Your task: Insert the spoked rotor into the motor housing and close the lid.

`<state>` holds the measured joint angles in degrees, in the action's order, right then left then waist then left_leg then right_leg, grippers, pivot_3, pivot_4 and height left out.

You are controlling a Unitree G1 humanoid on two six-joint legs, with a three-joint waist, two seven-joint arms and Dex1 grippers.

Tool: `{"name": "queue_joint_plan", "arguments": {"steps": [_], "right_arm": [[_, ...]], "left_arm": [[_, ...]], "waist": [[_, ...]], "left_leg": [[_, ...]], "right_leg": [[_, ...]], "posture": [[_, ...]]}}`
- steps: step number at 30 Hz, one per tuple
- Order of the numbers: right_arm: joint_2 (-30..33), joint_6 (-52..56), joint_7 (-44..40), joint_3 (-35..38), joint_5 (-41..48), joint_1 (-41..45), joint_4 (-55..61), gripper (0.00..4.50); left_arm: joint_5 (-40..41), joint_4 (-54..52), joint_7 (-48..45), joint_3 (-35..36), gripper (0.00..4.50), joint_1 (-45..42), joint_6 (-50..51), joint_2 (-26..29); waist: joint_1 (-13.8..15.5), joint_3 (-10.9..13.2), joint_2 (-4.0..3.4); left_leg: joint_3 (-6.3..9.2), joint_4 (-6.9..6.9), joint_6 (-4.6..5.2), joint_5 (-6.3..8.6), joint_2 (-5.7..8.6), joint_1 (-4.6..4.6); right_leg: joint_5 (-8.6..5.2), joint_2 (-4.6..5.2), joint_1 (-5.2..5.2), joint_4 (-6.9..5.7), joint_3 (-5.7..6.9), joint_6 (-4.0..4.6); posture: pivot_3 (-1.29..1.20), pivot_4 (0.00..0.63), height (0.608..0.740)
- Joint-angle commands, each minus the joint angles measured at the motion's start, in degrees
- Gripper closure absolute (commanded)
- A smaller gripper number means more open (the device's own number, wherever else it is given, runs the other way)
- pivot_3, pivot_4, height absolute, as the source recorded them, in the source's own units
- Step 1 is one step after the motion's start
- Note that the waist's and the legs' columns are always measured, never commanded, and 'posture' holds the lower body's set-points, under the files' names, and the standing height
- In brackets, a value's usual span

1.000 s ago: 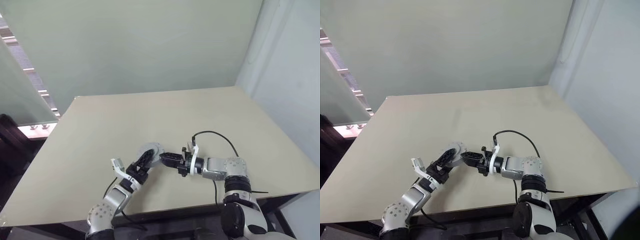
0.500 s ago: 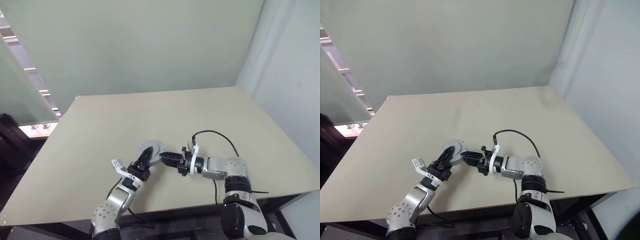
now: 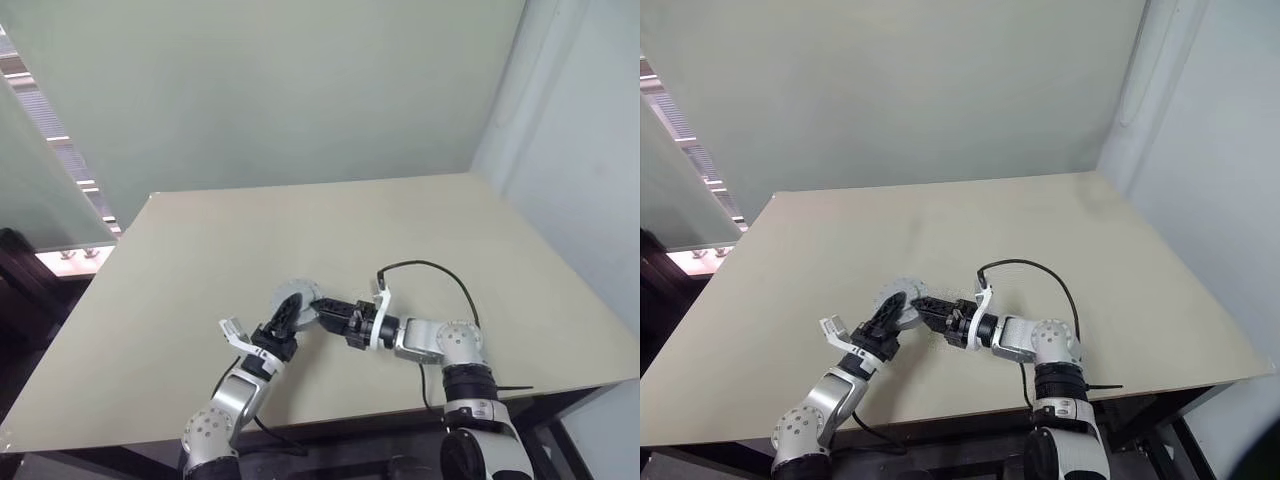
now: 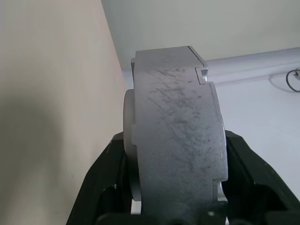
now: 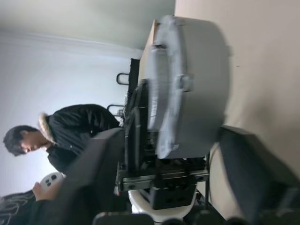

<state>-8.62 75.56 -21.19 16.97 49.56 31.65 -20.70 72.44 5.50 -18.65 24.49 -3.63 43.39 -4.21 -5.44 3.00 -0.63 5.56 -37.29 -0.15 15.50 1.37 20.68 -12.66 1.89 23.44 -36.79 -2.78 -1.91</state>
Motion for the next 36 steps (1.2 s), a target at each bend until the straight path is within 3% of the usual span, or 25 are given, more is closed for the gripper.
{"name": "queue_joint_plan", "arguments": {"steps": [1,4,9,14,21,27,36], "right_arm": [[-1.35,-2.83,-0.86,-0.09,1.3,0.83,2.95,0.0],[-0.52,-9.07,-0.75,-2.19,-2.24,0.04,4.54,0.0],[4.33,-24.06,-8.28,-13.71,-12.11,-4.13,11.51,0.0],[9.42,-42.19,-14.68,-24.47,-23.76,-8.08,14.41,0.0],[13.56,-63.62,-21.33,-33.14,-34.97,-10.98,12.75,0.0],[15.09,-71.6,-22.74,-36.39,-40.24,-11.73,10.38,0.0],[14.51,-72.61,-22.82,-36.6,-41.55,-11.88,9.29,0.0]], "left_arm": [[0.01,-0.58,-0.35,0.43,2.45,-1.57,-1.56,0.44],[-0.67,-1.54,-0.41,0.81,2.45,-1.92,-3.16,0.79],[-4.53,-4.28,0.45,1.8,2.45,-2.59,-7.7,3.62],[-15.71,-3.58,4.14,1.62,2.45,-3.31,-15.64,8.52],[-27.94,-1.06,5.77,0.94,2.45,-3.95,-22.98,13.41],[-34.49,1.91,5.24,-0.29,2.45,-5.07,-25.01,16.27],[-39.51,6.55,5.39,-0.84,2.45,-6.79,-26.04,16.86]], "waist": [[-0.01,0.0,0.0],[-0.02,0.0,0.01],[-0.03,0.0,0.03],[0.0,0.01,0.09],[0.95,0.0,0.45],[1.85,-0.01,0.7],[2.64,-0.05,1.0]], "left_leg": [[0.0,0.0,0.0,0.0,0.0,0.0],[0.0,0.0,0.0,0.0,0.0,0.0],[0.0,0.02,-0.01,0.0,-0.01,0.0],[0.0,0.04,-0.03,-0.01,-0.01,-0.03],[0.0,0.02,-0.05,-0.01,0.02,-0.03],[0.05,0.0,-0.06,-0.01,0.02,-0.03],[0.05,-0.05,-0.08,-0.02,0.01,-0.05]], "right_leg": [[0.0,0.0,0.0,0.0,0.0,0.0],[0.0,0.0,0.01,0.0,0.0,0.0],[0.0,-0.01,0.02,0.01,0.0,0.0],[0.0,-0.02,0.02,0.0,0.0,-0.01],[0.01,0.02,0.01,0.01,-0.02,0.0],[0.01,0.02,0.0,0.0,0.01,0.01],[0.09,0.03,-0.02,-0.01,0.02,0.12]], "posture": [[0.0,0.0,0.74],[0.0,0.0,0.74],[0.0,0.0,0.74],[0.0,0.0,0.74],[0.0,0.0,0.74],[0.0,0.0,0.74],[0.0,0.0,0.74]]}}
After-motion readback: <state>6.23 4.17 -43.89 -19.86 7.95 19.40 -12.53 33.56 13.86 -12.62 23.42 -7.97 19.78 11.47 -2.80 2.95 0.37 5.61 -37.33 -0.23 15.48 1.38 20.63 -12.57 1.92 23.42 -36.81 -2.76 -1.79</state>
